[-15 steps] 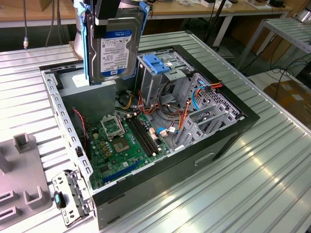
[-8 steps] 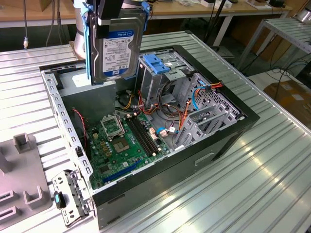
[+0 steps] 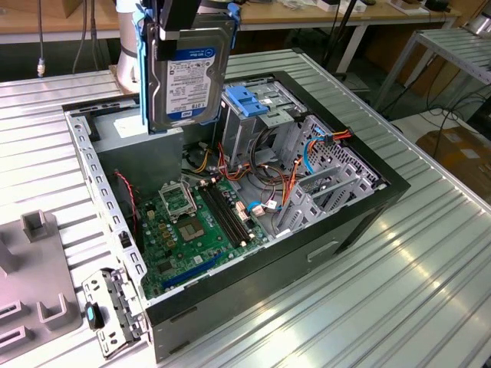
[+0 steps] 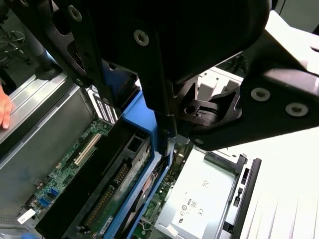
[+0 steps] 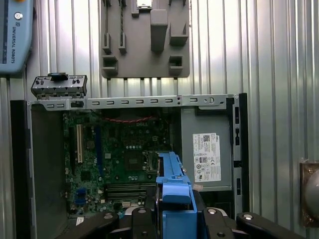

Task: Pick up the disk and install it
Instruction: 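Insert the disk into the insertion slot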

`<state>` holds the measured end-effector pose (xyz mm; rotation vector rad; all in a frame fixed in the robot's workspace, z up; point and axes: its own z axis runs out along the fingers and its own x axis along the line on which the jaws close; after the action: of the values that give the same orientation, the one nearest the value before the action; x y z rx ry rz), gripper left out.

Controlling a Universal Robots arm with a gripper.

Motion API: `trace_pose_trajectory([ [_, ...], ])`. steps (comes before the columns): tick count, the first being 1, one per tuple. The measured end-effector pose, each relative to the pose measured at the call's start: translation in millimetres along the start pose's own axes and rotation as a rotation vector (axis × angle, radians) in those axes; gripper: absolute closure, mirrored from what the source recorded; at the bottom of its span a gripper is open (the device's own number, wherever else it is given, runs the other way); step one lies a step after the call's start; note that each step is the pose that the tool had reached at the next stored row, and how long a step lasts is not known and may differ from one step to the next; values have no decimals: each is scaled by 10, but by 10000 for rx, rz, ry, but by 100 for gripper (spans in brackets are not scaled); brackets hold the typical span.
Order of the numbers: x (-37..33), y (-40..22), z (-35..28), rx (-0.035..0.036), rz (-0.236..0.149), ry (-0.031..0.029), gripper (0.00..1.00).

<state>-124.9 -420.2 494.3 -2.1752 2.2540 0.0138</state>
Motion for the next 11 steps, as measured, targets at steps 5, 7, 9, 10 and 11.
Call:
trace_pose_trajectory([
  [5,3,-36,0,0,0,0,63],
  [7,4,-51,0,0,0,0,63],
  [9,5,-62,0,0,0,0,63],
  [10,6,-68,0,0,-1,0,63],
  [11,7,-77,0,0,0,0,63],
])
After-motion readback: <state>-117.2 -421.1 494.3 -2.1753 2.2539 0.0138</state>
